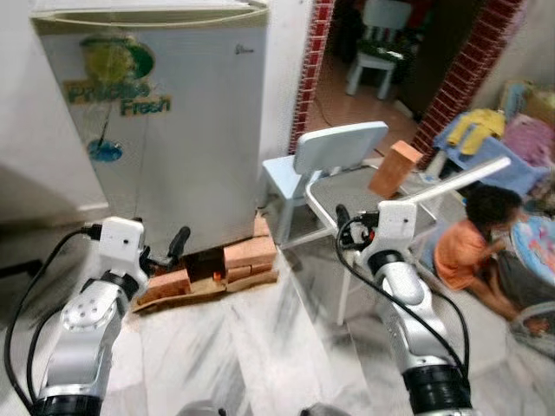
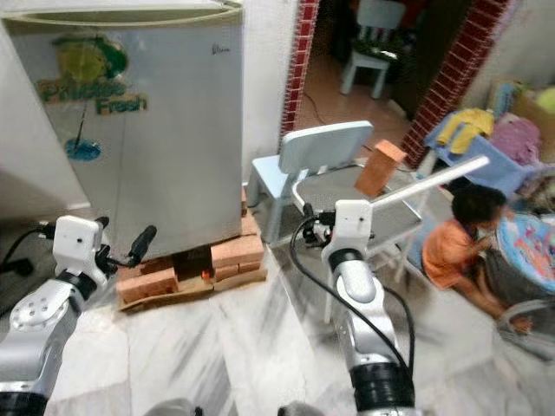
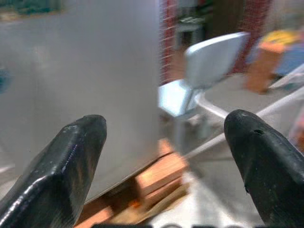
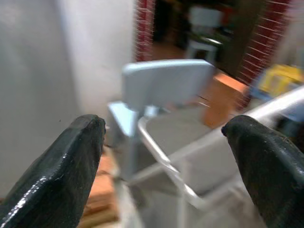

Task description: Restocking fridge

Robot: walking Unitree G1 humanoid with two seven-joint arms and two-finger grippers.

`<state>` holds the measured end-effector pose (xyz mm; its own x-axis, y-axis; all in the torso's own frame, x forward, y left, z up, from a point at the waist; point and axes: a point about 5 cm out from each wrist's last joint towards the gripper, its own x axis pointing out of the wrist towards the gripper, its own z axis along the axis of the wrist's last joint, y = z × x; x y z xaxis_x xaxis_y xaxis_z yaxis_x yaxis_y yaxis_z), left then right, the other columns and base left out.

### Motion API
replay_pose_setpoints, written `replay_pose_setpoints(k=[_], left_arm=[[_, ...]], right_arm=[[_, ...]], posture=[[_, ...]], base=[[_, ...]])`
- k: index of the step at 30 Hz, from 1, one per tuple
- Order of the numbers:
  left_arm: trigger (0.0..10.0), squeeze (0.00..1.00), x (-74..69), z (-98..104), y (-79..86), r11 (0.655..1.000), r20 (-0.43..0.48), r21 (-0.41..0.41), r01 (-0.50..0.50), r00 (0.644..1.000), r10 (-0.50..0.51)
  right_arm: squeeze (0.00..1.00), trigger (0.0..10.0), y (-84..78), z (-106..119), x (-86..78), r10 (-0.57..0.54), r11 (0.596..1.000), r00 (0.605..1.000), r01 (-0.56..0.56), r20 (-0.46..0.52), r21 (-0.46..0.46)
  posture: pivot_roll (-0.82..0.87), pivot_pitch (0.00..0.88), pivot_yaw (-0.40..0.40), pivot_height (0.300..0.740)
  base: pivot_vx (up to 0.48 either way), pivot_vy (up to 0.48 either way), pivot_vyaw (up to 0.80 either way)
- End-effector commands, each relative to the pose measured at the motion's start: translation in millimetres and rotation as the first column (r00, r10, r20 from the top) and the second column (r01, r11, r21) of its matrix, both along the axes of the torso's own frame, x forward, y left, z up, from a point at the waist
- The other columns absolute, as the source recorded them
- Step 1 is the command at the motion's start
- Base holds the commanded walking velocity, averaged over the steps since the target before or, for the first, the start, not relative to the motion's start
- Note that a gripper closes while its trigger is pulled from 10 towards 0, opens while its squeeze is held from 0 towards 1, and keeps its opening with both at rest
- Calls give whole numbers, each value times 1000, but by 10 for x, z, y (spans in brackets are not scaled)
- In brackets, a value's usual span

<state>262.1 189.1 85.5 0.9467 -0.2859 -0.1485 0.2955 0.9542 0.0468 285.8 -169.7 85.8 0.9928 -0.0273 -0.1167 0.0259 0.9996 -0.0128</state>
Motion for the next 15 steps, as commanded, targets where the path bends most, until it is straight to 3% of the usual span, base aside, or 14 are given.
replay_pose_setpoints(k=[1, 11, 15], left_arm=[[10000, 0, -21, -5, 102, 1000, -9, 18, -20, 1000, 20], [10000, 0, -21, -30, 188, 999, -23, -3, -39, 999, 39], [10000, 0, -22, -36, 186, 1000, -14, -5, -23, 1000, 23]], right_arm=[[0, 10000, 79, 82, 46, 19, 1000, 999, -19, 32, 13], [0, 10000, 109, 105, 80, 28, 999, 999, -28, 37, 15], [0, 10000, 116, 98, 88, 32, 999, 999, -32, 29, 23]], posture=[[124, 0, -49, 740], [129, 0, -57, 740], [128, 0, -60, 740]], base=[[0, 480, 0], [0, 480, 0], [0, 480, -800]])
